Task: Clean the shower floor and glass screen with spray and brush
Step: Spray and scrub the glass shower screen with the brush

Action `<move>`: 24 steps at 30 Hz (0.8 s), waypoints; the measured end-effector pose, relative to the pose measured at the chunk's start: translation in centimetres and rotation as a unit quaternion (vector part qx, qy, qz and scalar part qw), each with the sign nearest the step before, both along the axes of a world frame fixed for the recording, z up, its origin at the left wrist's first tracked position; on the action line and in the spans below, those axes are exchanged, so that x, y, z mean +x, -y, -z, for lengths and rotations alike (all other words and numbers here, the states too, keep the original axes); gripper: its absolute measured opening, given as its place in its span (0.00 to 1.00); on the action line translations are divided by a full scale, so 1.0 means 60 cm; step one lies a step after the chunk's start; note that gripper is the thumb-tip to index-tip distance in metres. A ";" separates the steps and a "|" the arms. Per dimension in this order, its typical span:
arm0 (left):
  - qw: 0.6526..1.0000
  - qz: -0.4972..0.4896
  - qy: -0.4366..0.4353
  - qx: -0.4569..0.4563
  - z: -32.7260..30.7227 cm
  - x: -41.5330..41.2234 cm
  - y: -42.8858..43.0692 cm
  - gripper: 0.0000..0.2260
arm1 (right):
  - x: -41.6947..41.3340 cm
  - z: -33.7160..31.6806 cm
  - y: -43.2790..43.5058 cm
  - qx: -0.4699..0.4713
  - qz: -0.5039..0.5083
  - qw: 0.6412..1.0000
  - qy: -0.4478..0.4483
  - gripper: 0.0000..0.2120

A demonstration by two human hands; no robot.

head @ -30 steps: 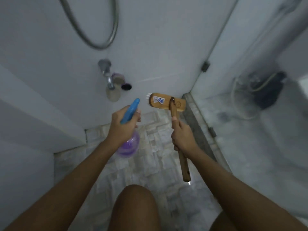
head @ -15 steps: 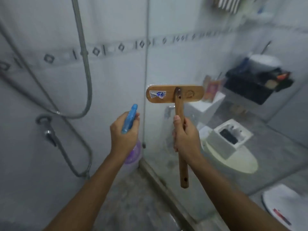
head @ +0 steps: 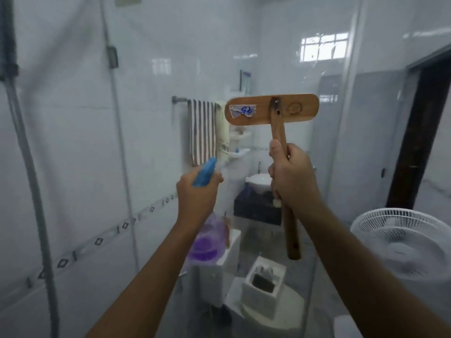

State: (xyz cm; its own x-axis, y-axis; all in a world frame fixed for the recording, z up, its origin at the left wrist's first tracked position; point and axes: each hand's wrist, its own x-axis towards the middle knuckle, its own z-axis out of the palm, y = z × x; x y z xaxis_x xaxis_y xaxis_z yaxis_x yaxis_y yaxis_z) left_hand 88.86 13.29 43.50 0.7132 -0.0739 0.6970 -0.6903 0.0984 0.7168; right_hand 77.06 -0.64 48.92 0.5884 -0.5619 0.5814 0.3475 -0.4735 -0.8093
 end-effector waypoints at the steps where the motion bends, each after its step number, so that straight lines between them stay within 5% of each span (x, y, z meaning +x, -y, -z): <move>1: 1.000 0.013 -0.003 -0.001 -0.012 -0.005 0.015 0.09 | -0.007 -0.017 0.008 -0.006 0.021 1.000 0.001 0.17; 6: 0.999 0.047 -0.020 -0.013 -0.066 -0.039 0.074 0.10 | -0.049 -0.067 0.042 -0.016 0.088 0.996 -0.009 0.18; 24: 0.999 0.041 -0.021 0.009 -0.096 -0.016 0.088 0.16 | -0.034 -0.076 0.052 -0.026 0.084 0.995 -0.040 0.15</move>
State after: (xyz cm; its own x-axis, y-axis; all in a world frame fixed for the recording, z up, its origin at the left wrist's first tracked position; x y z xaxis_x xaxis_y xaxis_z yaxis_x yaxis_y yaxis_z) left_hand 87.92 7.98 49.26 0.7325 -0.1450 0.6651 -0.6504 0.1395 0.7467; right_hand 74.99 -3.78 53.46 0.5343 -0.6266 0.5673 0.1957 -0.5612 -0.8042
